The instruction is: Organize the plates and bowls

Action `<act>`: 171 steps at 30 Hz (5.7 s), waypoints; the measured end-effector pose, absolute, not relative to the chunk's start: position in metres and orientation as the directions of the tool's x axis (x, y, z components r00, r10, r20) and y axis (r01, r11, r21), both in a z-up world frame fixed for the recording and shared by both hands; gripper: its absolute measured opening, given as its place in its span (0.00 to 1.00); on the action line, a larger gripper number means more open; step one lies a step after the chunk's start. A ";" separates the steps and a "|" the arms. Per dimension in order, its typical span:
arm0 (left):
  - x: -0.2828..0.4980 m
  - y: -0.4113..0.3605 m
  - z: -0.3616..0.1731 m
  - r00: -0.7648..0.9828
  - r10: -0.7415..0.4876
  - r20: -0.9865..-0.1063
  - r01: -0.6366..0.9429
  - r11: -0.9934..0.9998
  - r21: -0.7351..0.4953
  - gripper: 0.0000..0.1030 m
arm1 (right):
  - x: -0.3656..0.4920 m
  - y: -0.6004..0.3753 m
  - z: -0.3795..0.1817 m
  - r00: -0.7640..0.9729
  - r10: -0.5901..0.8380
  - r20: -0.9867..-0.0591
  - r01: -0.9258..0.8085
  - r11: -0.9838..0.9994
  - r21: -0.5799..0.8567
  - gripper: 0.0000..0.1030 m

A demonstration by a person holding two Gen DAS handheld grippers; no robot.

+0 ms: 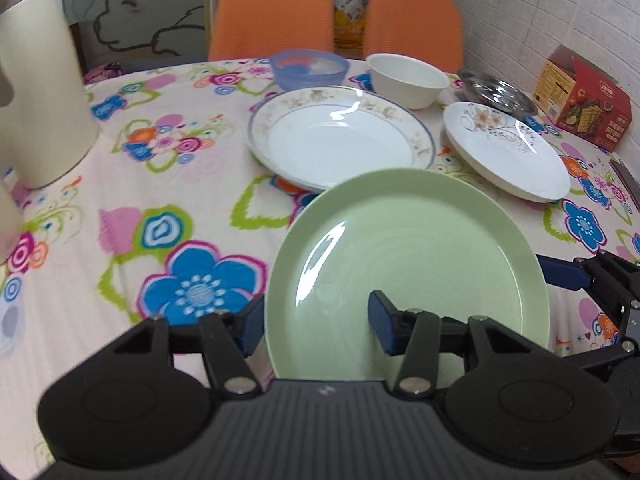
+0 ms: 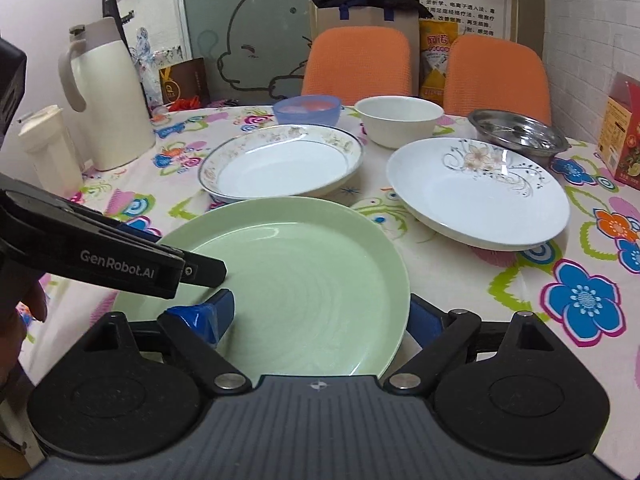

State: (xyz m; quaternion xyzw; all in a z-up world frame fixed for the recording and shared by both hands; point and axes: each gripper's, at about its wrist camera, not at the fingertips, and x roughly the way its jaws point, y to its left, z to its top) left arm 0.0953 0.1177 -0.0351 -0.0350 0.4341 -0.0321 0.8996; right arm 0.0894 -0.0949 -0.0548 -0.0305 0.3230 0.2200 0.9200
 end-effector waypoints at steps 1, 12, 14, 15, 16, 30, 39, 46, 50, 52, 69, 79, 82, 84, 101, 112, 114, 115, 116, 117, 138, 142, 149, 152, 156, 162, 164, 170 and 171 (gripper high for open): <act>0.091 0.126 -0.035 0.621 -0.072 -0.781 0.009 0.996 -0.084 0.49 | 0.086 -0.086 -0.054 0.688 0.407 -0.601 -0.443 0.891 0.097 0.76; 0.093 0.145 -0.051 0.609 -0.069 -0.790 -0.017 0.995 -0.100 0.53 | 0.086 -0.026 -0.064 0.633 0.473 -0.613 -0.530 0.842 0.102 0.77; 0.095 0.143 -0.053 0.617 -0.060 -0.785 -0.012 0.996 -0.086 0.71 | 0.087 -0.024 -0.067 0.632 0.448 -0.633 -0.523 0.849 0.078 0.78; 0.094 0.144 -0.051 0.628 -0.045 -0.777 -0.020 0.997 -0.075 0.81 | 0.089 -0.024 -0.070 0.622 0.437 -0.650 -0.522 0.850 0.071 0.78; 0.093 0.147 -0.048 0.643 -0.035 -0.765 -0.034 0.997 -0.075 0.84 | 0.088 -0.025 -0.071 0.623 0.438 -0.648 -0.528 0.847 0.064 0.78; 0.143 0.184 0.010 0.780 -0.035 -0.625 -0.081 0.984 -0.156 0.95 | 0.126 -0.076 -0.016 0.719 0.391 -0.575 -0.388 0.912 0.135 0.77; 0.246 0.175 -0.012 0.698 -0.139 -0.702 0.004 0.982 -0.191 0.95 | 0.211 -0.048 -0.015 0.715 0.399 -0.574 -0.466 0.884 0.034 0.77; 0.281 0.164 -0.040 0.643 -0.137 -0.753 0.005 0.985 -0.174 0.95 | 0.264 -0.033 -0.047 0.651 0.359 -0.669 -0.447 0.894 0.045 0.77; 0.284 0.163 -0.046 0.640 -0.143 -0.755 0.008 0.984 -0.179 0.95 | 0.268 -0.027 -0.059 0.631 0.356 -0.690 -0.451 0.891 0.047 0.79; 0.287 0.162 -0.051 0.625 -0.147 -0.767 0.008 0.983 -0.182 0.95 | 0.265 -0.024 -0.059 0.638 0.346 -0.688 -0.457 0.889 0.023 0.79; 0.273 0.147 -0.060 0.649 -0.080 -0.756 0.041 0.997 -0.070 0.79 | 0.248 -0.025 -0.066 0.668 0.384 -0.637 -0.469 0.882 0.041 0.81; 0.278 0.147 -0.040 0.616 -0.138 -0.775 -0.003 0.984 -0.178 0.42 | 0.256 -0.033 -0.061 0.631 0.463 -0.622 -0.504 0.855 0.125 0.75; 0.278 0.144 -0.034 0.617 -0.128 -0.776 -0.002 0.987 -0.163 0.42 | 0.254 -0.038 -0.052 0.625 0.494 -0.604 -0.500 0.848 0.177 0.75; 0.279 0.144 -0.032 0.619 -0.121 -0.776 -0.003 0.988 -0.157 0.41 | 0.252 -0.035 -0.048 0.635 0.477 -0.608 -0.492 0.856 0.159 0.76; 0.278 0.162 -0.052 0.627 -0.157 -0.763 0.019 0.982 -0.187 0.71 | 0.266 -0.025 -0.062 0.604 0.474 -0.640 -0.483 0.857 0.179 0.77; 0.266 0.176 -0.048 0.647 -0.140 -0.750 -0.001 0.983 -0.184 0.71 | 0.253 -0.002 -0.063 0.617 0.417 -0.668 -0.472 0.875 0.110 0.80; 0.267 0.176 -0.049 0.642 -0.148 -0.753 -0.001 0.981 -0.194 0.71 | 0.255 0.000 -0.062 0.604 0.441 -0.664 -0.484 0.865 0.133 0.80; 0.268 0.175 -0.050 0.634 -0.152 -0.759 -0.002 0.980 -0.198 0.71 | 0.256 -0.002 -0.063 0.601 0.450 -0.660 -0.489 0.861 0.141 0.78; 0.269 0.175 -0.051 0.623 -0.155 -0.767 -0.006 0.979 -0.204 0.71 | 0.255 -0.005 -0.063 0.601 0.454 -0.657 -0.487 0.860 0.149 0.78; 0.270 0.173 -0.053 0.612 -0.158 -0.775 -0.009 0.978 -0.206 0.71 | 0.254 -0.008 -0.063 0.605 0.455 -0.654 -0.478 0.864 0.159 0.78; 0.265 0.182 -0.055 0.642 -0.143 -0.753 -0.032 0.976 -0.214 0.72 | 0.250 -0.002 -0.065 0.617 0.388 -0.685 -0.479 0.875 0.064 0.81; 0.265 0.175 -0.056 0.639 -0.123 -0.759 -0.013 0.985 -0.171 0.72 | 0.241 -0.011 -0.070 0.631 0.430 -0.645 -0.520 0.852 0.060 0.81; 0.263 0.169 -0.054 0.655 -0.059 -0.754 -0.028 0.994 -0.102 0.47 | 0.236 -0.008 -0.069 0.624 0.467 -0.627 -0.533 0.841 0.096 0.76; 0.266 0.173 -0.050 0.633 -0.064 -0.772 -0.059 0.990 -0.130 0.32 | 0.235 -0.008 -0.070 0.646 0.462 -0.608 -0.540 0.839 0.064 0.70; 0.262 0.168 -0.035 0.646 -0.056 -0.761 -0.052 0.992 -0.117 0.27 | 0.242 -0.017 -0.063 0.628 0.466 -0.623 -0.516 0.849 0.114 0.56; 0.250 0.165 -0.026 0.671 -0.066 -0.739 -0.039 0.992 -0.124 0.27 | 0.231 -0.025 -0.044 0.649 0.492 -0.580 -0.503 0.850 0.158 0.55; 0.247 0.163 -0.028 0.674 -0.056 -0.736 -0.039 0.993 -0.111 0.27 | 0.228 -0.025 -0.043 0.655 0.491 -0.575 -0.504 0.850 0.152 0.55; 0.233 0.168 -0.023 0.686 -0.062 -0.725 -0.050 0.990 -0.131 0.27 | 0.227 -0.025 -0.050 0.651 0.491 -0.579 -0.496 0.852 0.165 0.55; 0.226 0.168 -0.020 0.694 -0.062 -0.718 -0.050 0.990 -0.133 0.27 | 0.225 -0.025 -0.049 0.653 0.493 -0.575 -0.498 0.851 0.163 0.55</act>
